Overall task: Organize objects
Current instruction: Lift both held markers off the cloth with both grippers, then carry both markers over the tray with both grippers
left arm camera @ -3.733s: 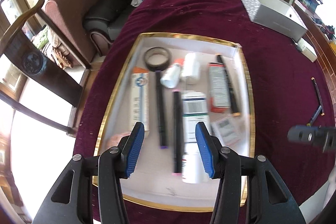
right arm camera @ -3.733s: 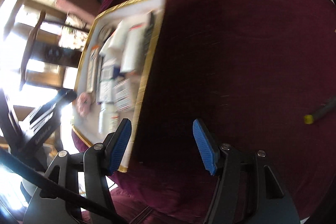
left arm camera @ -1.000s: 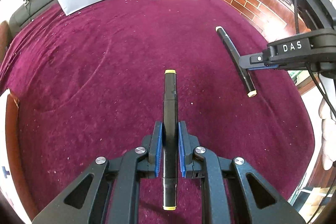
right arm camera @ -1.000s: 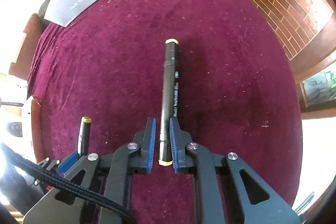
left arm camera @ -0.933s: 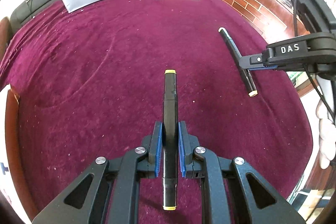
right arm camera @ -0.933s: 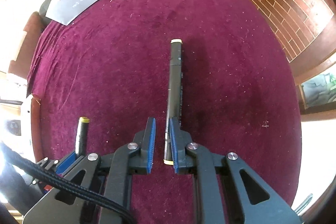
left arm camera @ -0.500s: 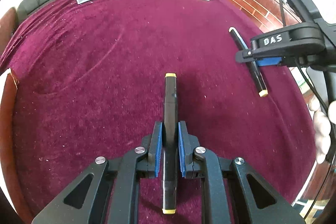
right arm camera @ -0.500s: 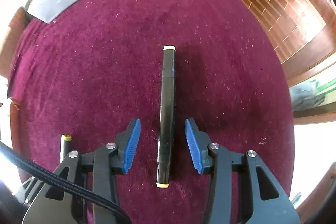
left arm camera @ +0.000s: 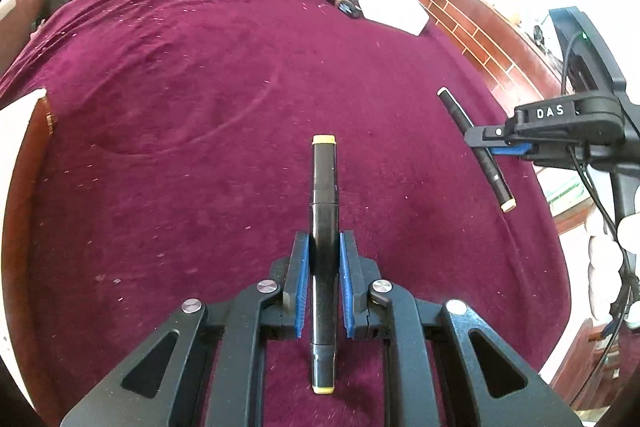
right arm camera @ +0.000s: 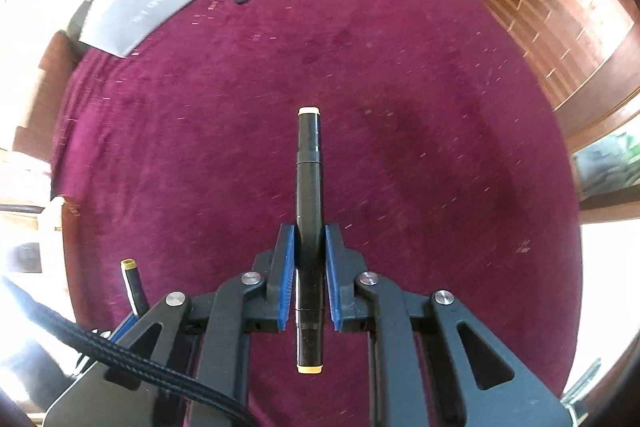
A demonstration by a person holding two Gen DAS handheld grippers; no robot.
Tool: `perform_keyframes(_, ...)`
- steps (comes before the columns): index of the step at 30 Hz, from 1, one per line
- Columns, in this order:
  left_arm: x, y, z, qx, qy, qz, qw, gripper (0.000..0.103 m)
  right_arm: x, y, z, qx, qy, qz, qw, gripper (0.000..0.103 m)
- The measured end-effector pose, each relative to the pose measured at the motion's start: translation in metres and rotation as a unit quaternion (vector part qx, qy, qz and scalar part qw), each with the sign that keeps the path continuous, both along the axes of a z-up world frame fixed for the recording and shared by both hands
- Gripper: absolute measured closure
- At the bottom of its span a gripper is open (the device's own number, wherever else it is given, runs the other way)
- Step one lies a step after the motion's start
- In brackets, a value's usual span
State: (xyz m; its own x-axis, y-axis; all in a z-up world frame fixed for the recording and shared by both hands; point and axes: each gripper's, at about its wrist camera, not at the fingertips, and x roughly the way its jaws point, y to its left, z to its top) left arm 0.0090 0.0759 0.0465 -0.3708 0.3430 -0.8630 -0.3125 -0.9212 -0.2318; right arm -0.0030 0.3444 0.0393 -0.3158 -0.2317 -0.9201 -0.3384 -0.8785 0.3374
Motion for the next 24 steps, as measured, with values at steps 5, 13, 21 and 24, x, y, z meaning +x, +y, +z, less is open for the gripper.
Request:
perform_keyframes(5, 0.008, -0.018, 0.011, 0.015, 0.006, 0.015, 0.9998, 0.092, 0.006, -0.018, 0.004, -0.057, 0.010, 0.008, 0.998, 0.090)
perform_keyframes(13, 0.021, -0.047, 0.031, 0.033, 0.016, 0.037, 0.9986, 0.091, 0.011, -0.056, 0.012, -0.120, 0.020, 0.035, 0.992, 0.090)
perform_keyframes(21, 0.040, -0.091, 0.056, 0.057, 0.046, 0.070, 0.9949, 0.091, 0.005, -0.111, 0.029, -0.139, 0.042, 0.083, 0.986, 0.090)
perform_keyframes(24, 0.045, -0.110, 0.067, 0.067, 0.058, 0.082, 0.9926, 0.091, 0.004, -0.135, 0.039, -0.138, 0.052, 0.103, 0.984, 0.090)
